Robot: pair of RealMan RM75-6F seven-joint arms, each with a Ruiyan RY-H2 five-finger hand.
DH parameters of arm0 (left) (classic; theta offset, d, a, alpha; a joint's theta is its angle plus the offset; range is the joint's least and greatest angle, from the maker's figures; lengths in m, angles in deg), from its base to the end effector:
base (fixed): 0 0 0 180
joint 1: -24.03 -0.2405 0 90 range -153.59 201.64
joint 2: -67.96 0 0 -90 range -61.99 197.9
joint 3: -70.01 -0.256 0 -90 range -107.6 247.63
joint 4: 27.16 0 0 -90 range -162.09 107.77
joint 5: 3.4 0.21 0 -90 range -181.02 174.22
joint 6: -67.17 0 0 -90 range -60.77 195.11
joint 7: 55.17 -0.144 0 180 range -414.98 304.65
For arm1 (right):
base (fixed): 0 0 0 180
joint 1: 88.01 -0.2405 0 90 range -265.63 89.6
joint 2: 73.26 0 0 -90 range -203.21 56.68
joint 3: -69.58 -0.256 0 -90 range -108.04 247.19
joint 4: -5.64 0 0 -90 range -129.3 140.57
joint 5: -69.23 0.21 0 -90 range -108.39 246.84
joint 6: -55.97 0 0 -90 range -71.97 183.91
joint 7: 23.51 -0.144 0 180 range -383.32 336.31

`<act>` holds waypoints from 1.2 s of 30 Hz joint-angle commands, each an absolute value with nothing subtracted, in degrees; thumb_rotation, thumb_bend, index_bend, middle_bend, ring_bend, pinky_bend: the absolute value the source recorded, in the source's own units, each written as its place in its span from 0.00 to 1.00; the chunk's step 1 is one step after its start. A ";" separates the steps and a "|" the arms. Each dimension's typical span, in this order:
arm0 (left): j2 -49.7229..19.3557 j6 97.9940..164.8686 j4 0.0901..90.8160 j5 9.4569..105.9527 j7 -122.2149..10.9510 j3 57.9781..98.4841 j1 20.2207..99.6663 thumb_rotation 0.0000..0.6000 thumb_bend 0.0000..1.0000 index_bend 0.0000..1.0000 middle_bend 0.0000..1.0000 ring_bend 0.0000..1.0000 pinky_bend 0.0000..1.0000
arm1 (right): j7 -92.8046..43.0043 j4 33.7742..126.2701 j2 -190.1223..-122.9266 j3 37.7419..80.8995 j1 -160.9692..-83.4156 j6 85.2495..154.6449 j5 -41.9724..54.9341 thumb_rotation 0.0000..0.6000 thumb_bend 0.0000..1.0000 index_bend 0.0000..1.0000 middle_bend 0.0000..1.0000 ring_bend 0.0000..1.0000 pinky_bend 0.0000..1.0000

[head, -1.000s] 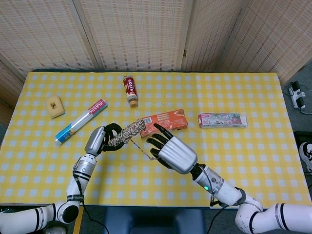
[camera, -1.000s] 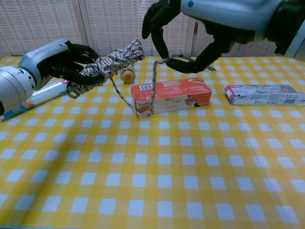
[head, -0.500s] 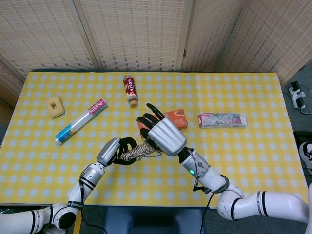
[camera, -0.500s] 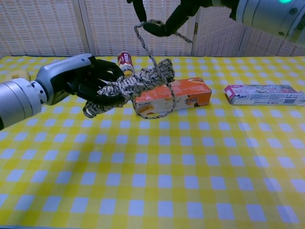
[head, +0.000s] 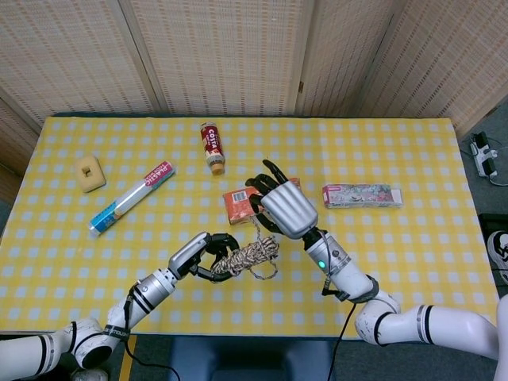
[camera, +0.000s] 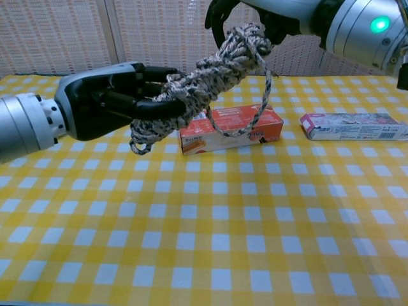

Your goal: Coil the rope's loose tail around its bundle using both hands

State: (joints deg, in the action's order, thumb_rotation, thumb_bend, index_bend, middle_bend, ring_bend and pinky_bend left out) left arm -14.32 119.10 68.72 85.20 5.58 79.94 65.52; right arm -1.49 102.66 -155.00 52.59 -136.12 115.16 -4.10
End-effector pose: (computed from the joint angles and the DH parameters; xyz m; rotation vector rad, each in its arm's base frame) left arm -0.0889 0.2962 0.0001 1.5331 2.1342 1.5688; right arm -0.0459 -0.3460 0.0410 1.9256 -0.6319 1.2629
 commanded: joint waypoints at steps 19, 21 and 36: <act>-11.05 123.16 68.81 85.13 29.38 79.92 69.30 1.00 0.61 0.75 0.76 0.72 0.78 | -8.41 98.00 -155.15 61.62 -131.54 118.57 -14.08 1.00 0.52 0.72 0.29 0.22 0.00; -10.88 123.45 69.09 85.28 31.49 80.01 69.41 1.00 0.61 0.76 0.76 0.72 0.78 | -7.98 97.87 -155.28 62.21 -131.35 118.57 -14.74 1.00 0.52 0.72 0.29 0.22 0.00; -10.10 123.99 68.98 80.09 33.93 81.79 68.68 1.00 0.61 0.76 0.76 0.73 0.78 | -5.72 97.54 -156.02 66.86 -129.05 117.24 -16.91 1.00 0.52 0.73 0.29 0.22 0.00</act>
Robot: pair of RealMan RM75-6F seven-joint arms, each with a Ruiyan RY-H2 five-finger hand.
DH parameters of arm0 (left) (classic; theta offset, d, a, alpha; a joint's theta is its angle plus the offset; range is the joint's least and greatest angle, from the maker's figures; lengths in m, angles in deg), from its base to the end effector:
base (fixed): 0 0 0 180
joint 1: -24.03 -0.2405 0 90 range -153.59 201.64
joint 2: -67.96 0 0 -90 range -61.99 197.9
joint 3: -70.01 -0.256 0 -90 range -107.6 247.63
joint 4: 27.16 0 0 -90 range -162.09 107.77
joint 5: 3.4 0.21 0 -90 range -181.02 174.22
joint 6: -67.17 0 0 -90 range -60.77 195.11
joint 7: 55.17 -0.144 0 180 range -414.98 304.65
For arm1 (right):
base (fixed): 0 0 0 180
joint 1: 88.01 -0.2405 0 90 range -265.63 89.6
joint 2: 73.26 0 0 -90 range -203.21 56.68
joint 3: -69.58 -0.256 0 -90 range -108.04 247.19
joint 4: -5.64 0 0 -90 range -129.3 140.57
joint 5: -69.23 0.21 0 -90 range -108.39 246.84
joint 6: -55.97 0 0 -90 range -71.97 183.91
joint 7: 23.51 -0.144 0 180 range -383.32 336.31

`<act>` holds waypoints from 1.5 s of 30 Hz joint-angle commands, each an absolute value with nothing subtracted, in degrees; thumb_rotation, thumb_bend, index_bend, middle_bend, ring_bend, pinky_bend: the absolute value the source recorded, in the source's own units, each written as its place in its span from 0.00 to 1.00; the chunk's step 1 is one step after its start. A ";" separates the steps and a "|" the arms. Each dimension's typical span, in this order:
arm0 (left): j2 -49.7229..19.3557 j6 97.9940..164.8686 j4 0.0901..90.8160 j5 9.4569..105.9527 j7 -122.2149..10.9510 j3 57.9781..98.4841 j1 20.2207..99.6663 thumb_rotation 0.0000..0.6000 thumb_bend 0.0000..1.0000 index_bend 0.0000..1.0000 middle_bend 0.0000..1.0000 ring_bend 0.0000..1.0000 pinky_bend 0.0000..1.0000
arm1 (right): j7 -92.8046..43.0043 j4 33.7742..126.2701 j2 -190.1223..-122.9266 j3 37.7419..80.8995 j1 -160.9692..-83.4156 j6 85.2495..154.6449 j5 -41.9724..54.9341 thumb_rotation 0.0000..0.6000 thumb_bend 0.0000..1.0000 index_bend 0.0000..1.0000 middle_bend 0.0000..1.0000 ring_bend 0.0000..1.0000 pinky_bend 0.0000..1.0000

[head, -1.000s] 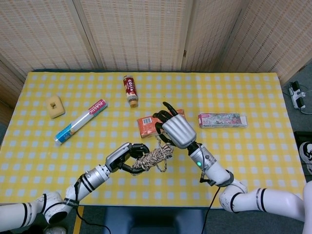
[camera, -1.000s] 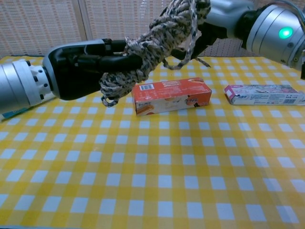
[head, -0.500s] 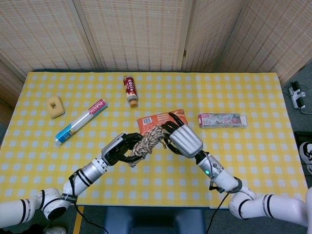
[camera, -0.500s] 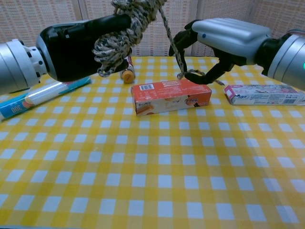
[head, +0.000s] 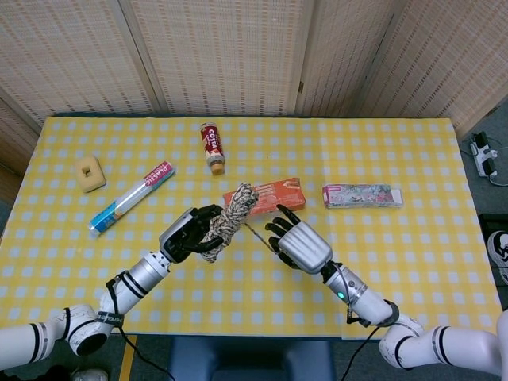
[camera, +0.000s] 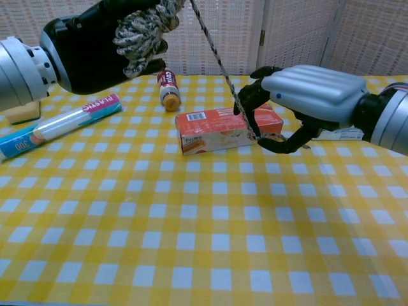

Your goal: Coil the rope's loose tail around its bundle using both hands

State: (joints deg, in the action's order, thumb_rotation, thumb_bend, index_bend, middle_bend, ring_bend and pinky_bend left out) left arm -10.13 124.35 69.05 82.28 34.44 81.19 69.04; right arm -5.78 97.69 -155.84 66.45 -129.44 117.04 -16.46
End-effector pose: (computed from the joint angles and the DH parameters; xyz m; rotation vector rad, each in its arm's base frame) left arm -0.0764 0.3227 0.0358 0.9139 2.1664 1.5344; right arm -0.1232 -0.2965 0.0032 2.1159 -0.6029 1.0781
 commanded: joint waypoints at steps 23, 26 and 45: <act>-13.84 130.39 66.08 67.60 -5.43 85.10 63.77 1.00 0.61 0.76 0.76 0.73 0.78 | -4.57 104.63 -151.32 66.92 -122.98 123.27 -16.68 1.00 0.51 0.29 0.18 0.18 0.00; -13.27 130.62 66.94 68.51 -5.87 85.13 63.03 1.00 0.61 0.76 0.76 0.73 0.78 | -6.37 107.33 -149.87 66.78 -120.45 125.81 -14.90 1.00 0.47 0.00 0.03 0.12 0.00; -10.05 131.09 68.64 70.62 -8.37 86.09 60.11 1.00 0.61 0.76 0.76 0.73 0.78 | -17.19 106.42 -137.97 75.44 -100.83 143.57 -18.59 1.00 0.45 0.00 0.00 0.08 0.00</act>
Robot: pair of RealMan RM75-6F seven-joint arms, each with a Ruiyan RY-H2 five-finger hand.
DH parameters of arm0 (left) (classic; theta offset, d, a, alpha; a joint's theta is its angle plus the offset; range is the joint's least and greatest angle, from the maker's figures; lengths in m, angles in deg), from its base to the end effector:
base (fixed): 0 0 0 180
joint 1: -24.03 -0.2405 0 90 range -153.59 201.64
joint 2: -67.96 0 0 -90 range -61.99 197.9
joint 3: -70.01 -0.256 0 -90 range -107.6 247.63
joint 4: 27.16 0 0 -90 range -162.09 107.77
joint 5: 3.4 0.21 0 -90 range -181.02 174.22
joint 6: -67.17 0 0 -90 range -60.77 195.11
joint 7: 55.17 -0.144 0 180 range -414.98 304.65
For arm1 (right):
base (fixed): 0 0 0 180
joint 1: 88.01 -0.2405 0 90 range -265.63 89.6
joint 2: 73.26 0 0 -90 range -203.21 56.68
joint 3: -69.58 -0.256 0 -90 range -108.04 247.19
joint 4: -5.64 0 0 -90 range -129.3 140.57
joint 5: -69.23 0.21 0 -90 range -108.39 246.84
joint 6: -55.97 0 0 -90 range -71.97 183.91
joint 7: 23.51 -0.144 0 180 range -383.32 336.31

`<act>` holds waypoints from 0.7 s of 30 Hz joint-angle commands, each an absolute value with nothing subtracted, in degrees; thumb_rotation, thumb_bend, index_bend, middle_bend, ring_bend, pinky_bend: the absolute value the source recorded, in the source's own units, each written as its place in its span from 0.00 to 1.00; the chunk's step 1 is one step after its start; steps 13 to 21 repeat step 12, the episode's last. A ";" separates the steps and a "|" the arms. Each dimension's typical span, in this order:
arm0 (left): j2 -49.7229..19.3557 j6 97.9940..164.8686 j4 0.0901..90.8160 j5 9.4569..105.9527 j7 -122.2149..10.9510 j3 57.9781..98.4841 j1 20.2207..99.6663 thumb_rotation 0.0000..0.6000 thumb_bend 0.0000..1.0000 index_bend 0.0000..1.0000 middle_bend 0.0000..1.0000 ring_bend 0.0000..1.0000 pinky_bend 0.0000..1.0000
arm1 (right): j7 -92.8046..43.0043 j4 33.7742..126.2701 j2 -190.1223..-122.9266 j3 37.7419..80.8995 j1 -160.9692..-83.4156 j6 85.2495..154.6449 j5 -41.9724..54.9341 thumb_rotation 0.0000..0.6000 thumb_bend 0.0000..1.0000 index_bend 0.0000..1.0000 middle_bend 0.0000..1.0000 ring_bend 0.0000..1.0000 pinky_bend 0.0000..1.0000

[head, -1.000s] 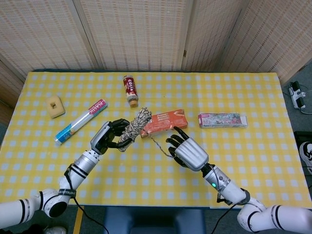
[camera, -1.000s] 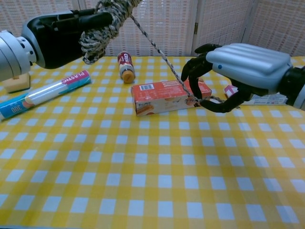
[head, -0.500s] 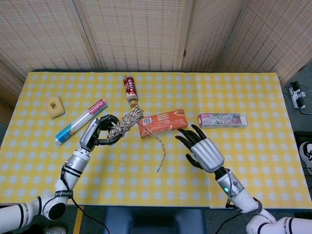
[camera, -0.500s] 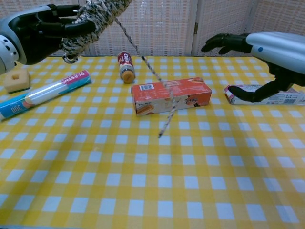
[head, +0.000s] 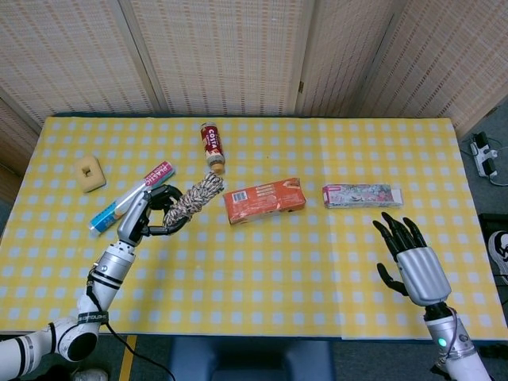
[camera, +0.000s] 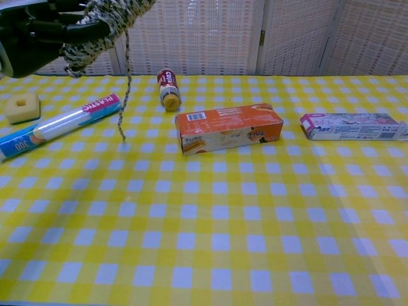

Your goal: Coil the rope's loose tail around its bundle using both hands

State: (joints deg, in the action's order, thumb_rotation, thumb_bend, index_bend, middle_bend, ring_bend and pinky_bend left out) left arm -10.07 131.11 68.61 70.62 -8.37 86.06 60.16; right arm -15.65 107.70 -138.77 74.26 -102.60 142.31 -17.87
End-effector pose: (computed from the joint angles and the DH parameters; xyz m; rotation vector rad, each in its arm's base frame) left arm -0.1318 0.3385 0.0699 -1.2238 -1.8428 -1.8466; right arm -0.2508 -0.1949 0.1241 1.5595 -0.9070 1.0050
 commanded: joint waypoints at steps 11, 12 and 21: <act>-9.00 132.31 70.14 72.44 -7.26 86.24 58.32 1.00 0.61 0.76 0.76 0.72 0.78 | -24.56 98.12 -139.60 76.48 -94.57 148.50 -22.15 1.00 0.45 0.00 0.00 0.08 0.00; -8.97 132.30 70.19 72.48 -7.17 86.29 58.25 1.00 0.61 0.76 0.76 0.72 0.78 | -24.68 97.84 -139.83 76.31 -94.39 148.50 -22.20 1.00 0.45 0.00 0.00 0.08 0.00; -8.97 132.30 70.19 72.48 -7.17 86.29 58.25 1.00 0.61 0.76 0.76 0.72 0.78 | -24.68 97.84 -139.83 76.31 -94.39 148.50 -22.20 1.00 0.45 0.00 0.00 0.08 0.00</act>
